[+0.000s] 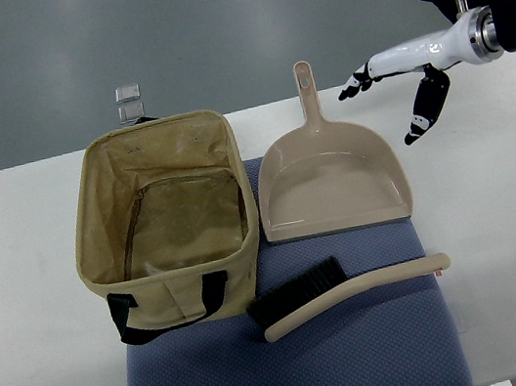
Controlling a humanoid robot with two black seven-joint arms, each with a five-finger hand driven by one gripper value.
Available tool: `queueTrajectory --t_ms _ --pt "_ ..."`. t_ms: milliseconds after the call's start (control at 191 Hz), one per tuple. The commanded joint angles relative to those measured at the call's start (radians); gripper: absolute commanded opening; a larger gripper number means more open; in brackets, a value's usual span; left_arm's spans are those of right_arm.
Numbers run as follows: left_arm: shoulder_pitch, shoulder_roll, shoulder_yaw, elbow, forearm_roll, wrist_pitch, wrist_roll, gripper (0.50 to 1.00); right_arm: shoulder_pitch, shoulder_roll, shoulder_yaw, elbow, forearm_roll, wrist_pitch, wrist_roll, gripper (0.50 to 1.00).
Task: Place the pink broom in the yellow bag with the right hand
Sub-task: 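Swing the right hand over the table toward the brush handle end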
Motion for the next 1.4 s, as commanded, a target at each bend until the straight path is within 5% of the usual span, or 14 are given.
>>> queueTrajectory --t_ms 0,408,1395 --pt "0.000 0.000 0.000 0.000 -0.001 0.001 0.000 1.000 0.002 -0.043 -0.023 0.088 0.029 0.021 -0.022 0.930" --pt "0.000 0.000 0.000 0.008 -0.004 0.002 0.000 1.000 -0.029 -0.069 -0.074 0.214 0.242 0.018 -0.027 0.924" --pt "0.000 0.000 0.000 0.008 -0.003 0.002 0.003 1.000 -0.337 -0.024 -0.060 0.171 0.130 -0.189 -0.010 0.817"
